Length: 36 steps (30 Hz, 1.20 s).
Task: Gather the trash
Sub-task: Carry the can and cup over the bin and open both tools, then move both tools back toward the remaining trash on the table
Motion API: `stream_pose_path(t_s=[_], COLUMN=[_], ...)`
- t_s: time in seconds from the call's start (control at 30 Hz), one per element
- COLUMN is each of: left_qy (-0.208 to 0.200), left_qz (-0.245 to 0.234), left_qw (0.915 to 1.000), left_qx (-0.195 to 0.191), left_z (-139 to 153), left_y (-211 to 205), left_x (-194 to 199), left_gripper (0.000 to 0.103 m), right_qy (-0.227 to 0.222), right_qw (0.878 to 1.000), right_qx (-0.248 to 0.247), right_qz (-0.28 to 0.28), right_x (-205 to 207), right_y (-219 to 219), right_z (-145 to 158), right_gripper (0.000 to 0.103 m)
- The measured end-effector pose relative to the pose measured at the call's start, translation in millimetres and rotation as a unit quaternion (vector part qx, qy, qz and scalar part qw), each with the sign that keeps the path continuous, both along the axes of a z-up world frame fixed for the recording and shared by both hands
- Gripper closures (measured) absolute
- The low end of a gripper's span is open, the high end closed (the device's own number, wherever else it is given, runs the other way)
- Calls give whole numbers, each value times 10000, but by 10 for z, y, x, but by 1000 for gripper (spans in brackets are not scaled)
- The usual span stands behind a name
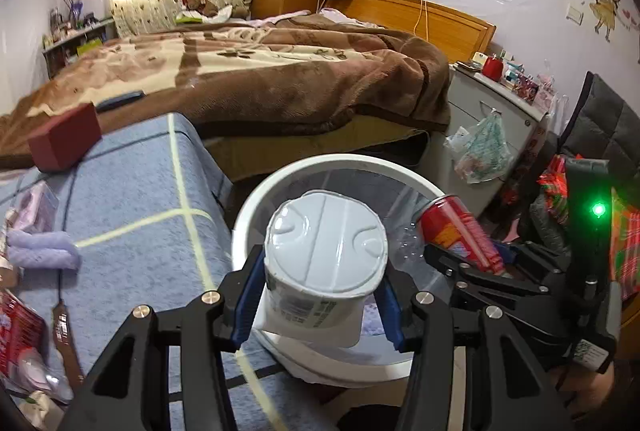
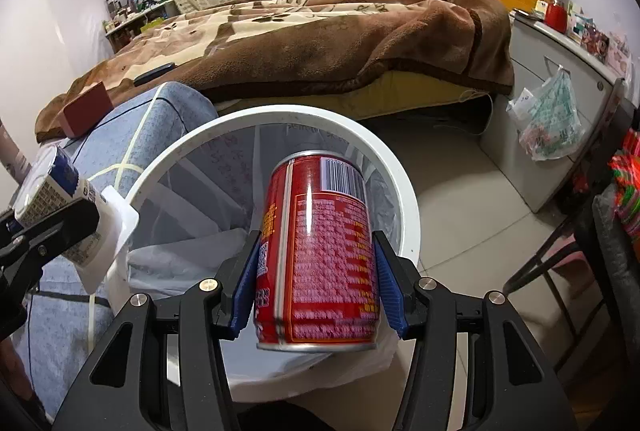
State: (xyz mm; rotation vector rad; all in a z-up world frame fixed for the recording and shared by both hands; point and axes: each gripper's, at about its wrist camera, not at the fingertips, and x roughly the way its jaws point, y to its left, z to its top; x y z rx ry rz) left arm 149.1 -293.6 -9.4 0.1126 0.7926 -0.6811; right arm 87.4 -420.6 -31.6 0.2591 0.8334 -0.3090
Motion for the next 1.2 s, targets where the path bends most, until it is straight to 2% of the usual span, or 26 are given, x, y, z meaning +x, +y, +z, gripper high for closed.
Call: stream_pose_path(t_s=[0.07, 0.1, 0.53, 1.2], left_qy=[57, 37, -70, -359], left_qz=[-9, 13, 143, 759], left_qw=[10000, 10000, 9999, 9961], left_qx=[-8, 25, -41, -260], left_z=[-16, -18, 76, 288], left_y=[-10, -16, 133, 969], left_x=[7, 2, -78, -277], left_gripper=[38, 36, 35, 34], right_qy=[-71, -109, -294, -703], right_qw=[10000, 9999, 9995, 9971], right_qx=[-15, -46, -79, -180], right_qz=[-23, -21, -121, 239], right_x=[-28, -35, -110, -172], right_y=[-6, -2, 49, 524], right_z=[11, 24, 109, 336], right_gripper=[43, 42, 42, 42])
